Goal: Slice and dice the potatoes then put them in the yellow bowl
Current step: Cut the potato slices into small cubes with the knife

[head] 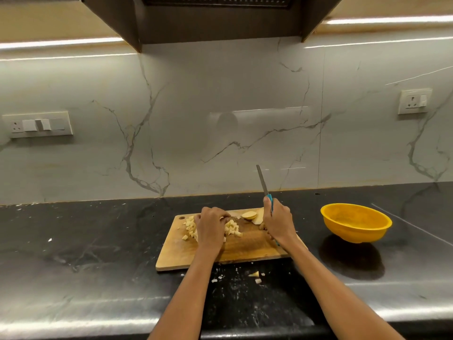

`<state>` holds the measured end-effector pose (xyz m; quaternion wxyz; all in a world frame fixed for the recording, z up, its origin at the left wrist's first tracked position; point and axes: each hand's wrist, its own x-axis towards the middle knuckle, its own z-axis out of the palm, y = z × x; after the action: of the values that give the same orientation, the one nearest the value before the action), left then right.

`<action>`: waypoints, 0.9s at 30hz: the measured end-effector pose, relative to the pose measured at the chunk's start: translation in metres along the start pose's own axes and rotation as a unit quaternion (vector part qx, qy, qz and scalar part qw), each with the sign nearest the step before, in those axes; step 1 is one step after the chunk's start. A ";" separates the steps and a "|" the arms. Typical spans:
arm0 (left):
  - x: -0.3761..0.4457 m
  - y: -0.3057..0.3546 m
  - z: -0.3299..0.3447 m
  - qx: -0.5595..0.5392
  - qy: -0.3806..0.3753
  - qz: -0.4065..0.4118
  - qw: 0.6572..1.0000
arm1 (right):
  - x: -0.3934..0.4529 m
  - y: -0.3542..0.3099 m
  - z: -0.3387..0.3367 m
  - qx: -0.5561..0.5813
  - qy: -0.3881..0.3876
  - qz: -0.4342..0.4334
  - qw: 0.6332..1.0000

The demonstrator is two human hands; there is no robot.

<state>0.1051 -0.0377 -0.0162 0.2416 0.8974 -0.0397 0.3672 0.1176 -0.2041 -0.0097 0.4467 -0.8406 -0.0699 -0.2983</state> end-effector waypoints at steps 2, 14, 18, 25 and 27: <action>0.000 0.002 0.002 -0.007 -0.035 0.026 0.999 | 0.002 0.002 0.001 0.004 0.004 -0.005 1.000; 0.007 0.009 0.012 -0.012 -0.028 -0.037 0.999 | 0.018 0.016 0.000 0.052 0.097 0.005 0.994; 0.023 0.007 0.020 0.020 0.019 -0.082 0.996 | 0.028 0.022 0.000 0.032 0.110 -0.016 0.993; 0.045 0.017 0.039 0.021 -0.036 -0.058 0.997 | 0.045 0.030 0.007 0.043 0.115 -0.055 0.991; 0.051 0.020 0.047 0.008 -0.117 -0.034 0.993 | 0.048 0.033 0.006 0.061 0.120 -0.080 0.988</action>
<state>0.1672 -0.0717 -0.0021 0.2401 0.9369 -0.0336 0.2519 0.1720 -0.2266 -0.0084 0.4774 -0.7615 -0.1007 -0.4267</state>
